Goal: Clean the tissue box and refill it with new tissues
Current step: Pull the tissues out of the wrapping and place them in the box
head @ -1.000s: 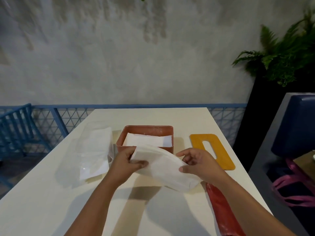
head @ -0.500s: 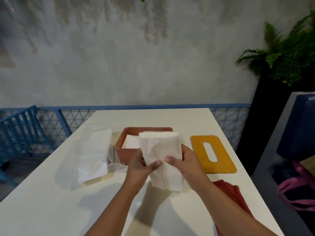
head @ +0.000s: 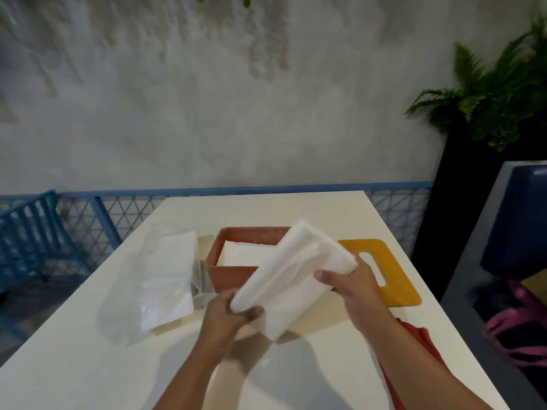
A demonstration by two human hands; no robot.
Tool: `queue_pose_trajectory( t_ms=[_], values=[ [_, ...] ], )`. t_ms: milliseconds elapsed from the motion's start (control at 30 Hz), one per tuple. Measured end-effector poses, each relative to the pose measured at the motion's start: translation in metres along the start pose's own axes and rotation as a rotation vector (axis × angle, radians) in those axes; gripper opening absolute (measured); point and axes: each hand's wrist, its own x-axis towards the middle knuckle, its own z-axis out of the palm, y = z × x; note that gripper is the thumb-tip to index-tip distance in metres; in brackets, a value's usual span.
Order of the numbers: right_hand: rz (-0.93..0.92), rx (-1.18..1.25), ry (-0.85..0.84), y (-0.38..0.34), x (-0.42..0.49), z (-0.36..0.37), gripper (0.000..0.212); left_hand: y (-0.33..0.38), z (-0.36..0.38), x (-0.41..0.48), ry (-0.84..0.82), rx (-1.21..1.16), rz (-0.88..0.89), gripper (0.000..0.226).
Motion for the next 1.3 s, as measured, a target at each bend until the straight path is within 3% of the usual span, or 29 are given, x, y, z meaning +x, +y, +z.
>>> queue_pose_trajectory(
  t_ms=[200,367,533,667,767,833,1000,1167,1300],
  values=[
    [0.080,-0.122,-0.013,0.023,-0.006,-0.014,0.036,0.014,-0.032,0.009,0.047,-0.107,0.108,0.036],
    [0.147,-0.417,-0.040,0.054,-0.013,-0.013,0.040,-0.005,-0.029,0.008,-0.065,0.030,0.005,0.047],
    [0.127,-0.424,-0.023,0.053,-0.018,-0.005,0.034,-0.012,-0.021,0.003,-0.095,0.105,-0.029,0.047],
    [0.030,-0.362,0.069,0.027,-0.007,0.001,0.029,0.019,-0.020,0.010,-0.004,0.177,0.121,0.053],
    [-0.010,-0.352,0.178,0.002,0.020,0.013,0.042,0.053,-0.021,0.026,0.097,0.196,0.248,0.040],
    [-0.002,-0.407,0.219,-0.012,0.039,0.024,0.046,0.071,-0.021,0.044,0.149,0.277,0.266,0.040],
    [0.110,-0.576,0.236,-0.014,0.080,0.052,0.049,0.080,-0.019,0.091,0.255,0.481,0.210,0.063],
    [0.066,-0.936,0.205,0.004,0.099,0.062,0.035,0.063,-0.015,0.118,0.143,0.930,0.237,0.048],
    [0.062,-1.286,0.077,0.009,0.105,0.067,0.027,0.053,-0.012,0.131,0.034,1.219,0.242,0.036]
  ],
)
